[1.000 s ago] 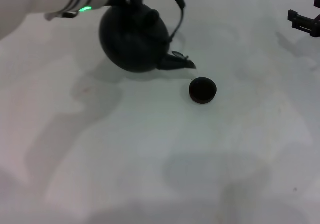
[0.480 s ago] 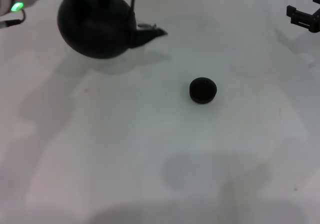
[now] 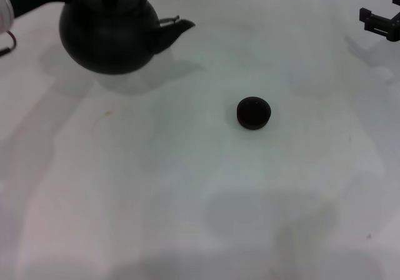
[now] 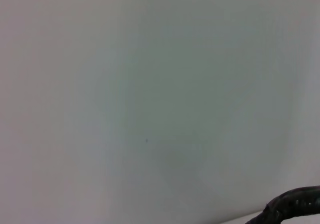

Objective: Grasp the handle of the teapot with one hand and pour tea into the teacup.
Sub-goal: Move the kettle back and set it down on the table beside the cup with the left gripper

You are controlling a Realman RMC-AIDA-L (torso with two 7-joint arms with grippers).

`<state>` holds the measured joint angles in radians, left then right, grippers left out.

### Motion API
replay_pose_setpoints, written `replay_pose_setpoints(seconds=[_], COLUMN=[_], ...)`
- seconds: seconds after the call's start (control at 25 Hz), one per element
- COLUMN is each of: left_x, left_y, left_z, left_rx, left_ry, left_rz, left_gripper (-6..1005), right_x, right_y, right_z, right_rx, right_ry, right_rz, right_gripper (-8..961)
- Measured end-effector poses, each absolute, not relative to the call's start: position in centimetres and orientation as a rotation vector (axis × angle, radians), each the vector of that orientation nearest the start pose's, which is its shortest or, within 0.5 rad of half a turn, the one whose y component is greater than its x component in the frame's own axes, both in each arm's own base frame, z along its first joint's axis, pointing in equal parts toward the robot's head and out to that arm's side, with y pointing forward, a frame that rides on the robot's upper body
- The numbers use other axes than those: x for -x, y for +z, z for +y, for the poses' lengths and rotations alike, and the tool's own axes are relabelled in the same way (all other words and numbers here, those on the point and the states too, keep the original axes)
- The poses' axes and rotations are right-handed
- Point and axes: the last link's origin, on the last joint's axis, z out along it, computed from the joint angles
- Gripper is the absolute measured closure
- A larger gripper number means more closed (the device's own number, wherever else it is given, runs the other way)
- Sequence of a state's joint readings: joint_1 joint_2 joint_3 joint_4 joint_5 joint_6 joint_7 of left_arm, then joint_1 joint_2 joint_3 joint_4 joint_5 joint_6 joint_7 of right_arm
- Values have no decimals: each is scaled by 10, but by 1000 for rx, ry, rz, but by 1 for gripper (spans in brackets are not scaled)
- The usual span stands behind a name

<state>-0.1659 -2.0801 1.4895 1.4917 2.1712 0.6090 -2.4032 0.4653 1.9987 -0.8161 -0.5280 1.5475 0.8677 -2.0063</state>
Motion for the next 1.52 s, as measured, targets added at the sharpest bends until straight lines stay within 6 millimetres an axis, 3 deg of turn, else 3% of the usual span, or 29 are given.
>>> replay_pose_setpoints(seconds=[0.08,0.6,1.16,1.52], left_x=[219,245,259,272], left_y=[28,4,-8,-7], left_z=[365,357,344,336], left_rx=[2027,2064,2115,2110], left_ry=[-431,-449,-491,-609], left_rz=[-794,-808,-805,-813], left_gripper=[881,882,882,882], right_x=[-348,-351,-351,-351], right_y=[46,45,44,44], right_z=[381,379,379,378], right_rx=[2066,2066,2068,2076], right_ry=[363,360,361,354], right_rz=[673,680,680,679], right_gripper=[109,108,109,109])
